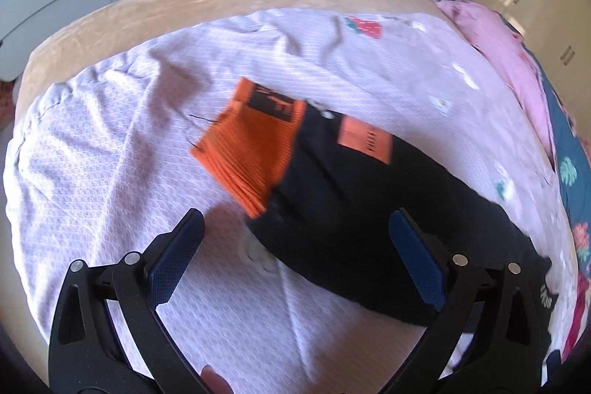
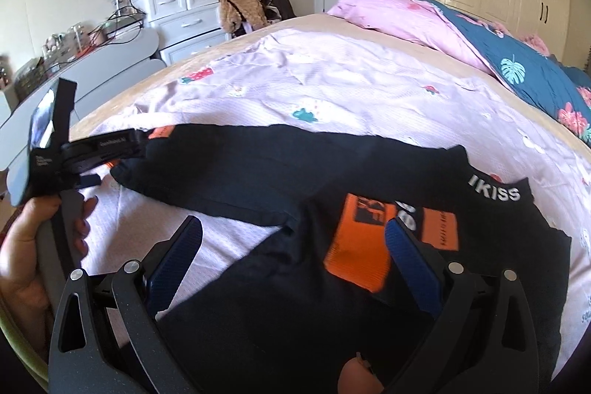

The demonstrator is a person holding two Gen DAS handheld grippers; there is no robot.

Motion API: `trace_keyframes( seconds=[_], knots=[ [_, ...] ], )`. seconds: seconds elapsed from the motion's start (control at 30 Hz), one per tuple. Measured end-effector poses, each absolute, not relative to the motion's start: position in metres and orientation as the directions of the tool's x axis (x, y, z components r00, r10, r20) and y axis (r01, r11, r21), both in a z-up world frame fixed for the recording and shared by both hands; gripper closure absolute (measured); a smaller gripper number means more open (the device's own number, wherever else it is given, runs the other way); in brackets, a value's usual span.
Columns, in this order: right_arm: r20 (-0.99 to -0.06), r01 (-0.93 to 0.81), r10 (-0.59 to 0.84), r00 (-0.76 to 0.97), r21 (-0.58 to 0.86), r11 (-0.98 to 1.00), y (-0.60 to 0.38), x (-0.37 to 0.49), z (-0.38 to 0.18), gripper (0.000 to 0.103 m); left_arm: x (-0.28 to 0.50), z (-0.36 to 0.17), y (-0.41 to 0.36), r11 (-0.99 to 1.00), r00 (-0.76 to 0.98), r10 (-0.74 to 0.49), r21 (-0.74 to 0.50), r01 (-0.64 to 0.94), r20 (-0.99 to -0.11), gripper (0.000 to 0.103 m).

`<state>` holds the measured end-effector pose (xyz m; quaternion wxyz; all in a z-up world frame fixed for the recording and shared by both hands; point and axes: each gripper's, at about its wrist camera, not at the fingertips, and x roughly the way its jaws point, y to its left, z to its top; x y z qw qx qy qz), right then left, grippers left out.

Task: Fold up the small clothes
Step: 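Move the left tool to the other sleeve's orange cuff and grasp it, then lift the sleeve with the left tool, fold it across the shirt body, release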

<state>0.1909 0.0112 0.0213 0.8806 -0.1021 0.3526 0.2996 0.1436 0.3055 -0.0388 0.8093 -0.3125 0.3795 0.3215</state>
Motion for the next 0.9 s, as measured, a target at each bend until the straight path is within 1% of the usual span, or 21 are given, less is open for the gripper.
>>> trace_keyframes(
  seconds=[0.17, 0.2, 0.23, 0.27, 0.3, 0.33, 0.37, 0.4, 0.43, 0.53, 0.67, 0.9],
  knots=[
    [-0.695, -0.615, 0.466, 0.547, 0.043, 0.787, 0.031, 0.198, 0.020, 0.004, 0.151, -0.043, 0.320, 0.586, 0.508, 0.295, -0.267, -0.765, -0.809, 0.009],
    [-0.698, -0.620, 0.465, 0.544, 0.038, 0.783, 0.034, 0.199, 0.020, 0.004, 0.152, -0.043, 0.323, 0.584, 0.518, 0.299, -0.275, -0.764, -0.802, 0.012],
    [-0.700, -0.626, 0.465, 0.543, 0.031, 0.779, 0.037, 0.199, 0.020, 0.004, 0.152, -0.042, 0.325, 0.585, 0.530, 0.308, -0.282, -0.760, -0.790, 0.024],
    [-0.700, -0.630, 0.463, 0.543, 0.026, 0.776, 0.038, 0.199, 0.019, 0.004, 0.153, -0.041, 0.326, 0.589, 0.538, 0.312, -0.285, -0.756, -0.783, 0.034],
    [-0.702, -0.630, 0.460, 0.544, 0.020, 0.776, 0.039, 0.199, 0.019, 0.004, 0.155, -0.039, 0.327, 0.595, 0.545, 0.319, -0.283, -0.752, -0.776, 0.053],
    [-0.703, -0.630, 0.458, 0.544, 0.019, 0.777, 0.039, 0.199, 0.019, 0.004, 0.157, -0.038, 0.328, 0.601, 0.548, 0.322, -0.281, -0.748, -0.772, 0.069],
    [-0.704, -0.627, 0.457, 0.544, 0.021, 0.779, 0.037, 0.200, 0.018, 0.004, 0.158, -0.037, 0.327, 0.614, 0.562, 0.315, -0.288, -0.735, -0.765, 0.080],
    [-0.706, -0.622, 0.454, 0.544, 0.024, 0.783, 0.034, 0.201, 0.018, 0.004, 0.160, -0.035, 0.327, 0.621, 0.570, 0.313, -0.290, -0.728, -0.760, 0.097],
    [-0.707, -0.617, 0.451, 0.545, 0.026, 0.786, 0.032, 0.201, 0.017, 0.004, 0.159, -0.031, 0.325, 0.633, 0.587, 0.315, -0.296, -0.715, -0.746, 0.099],
    [-0.714, -0.594, 0.437, 0.548, 0.036, 0.804, 0.019, 0.204, 0.014, 0.004, 0.157, -0.014, 0.320, 0.671, 0.664, 0.294, -0.346, -0.656, -0.688, 0.100],
    [-0.718, -0.555, 0.409, 0.564, 0.037, 0.831, -0.005, 0.205, 0.013, 0.004, 0.154, 0.008, 0.307, 0.707, 0.727, 0.278, -0.379, -0.597, -0.628, 0.100],
    [-0.682, -0.447, 0.390, 0.619, 0.103, 0.889, -0.064, 0.204, 0.020, 0.004, 0.156, 0.038, 0.279, 0.759, 0.804, 0.226, -0.418, -0.499, -0.550, 0.101]
  ],
)
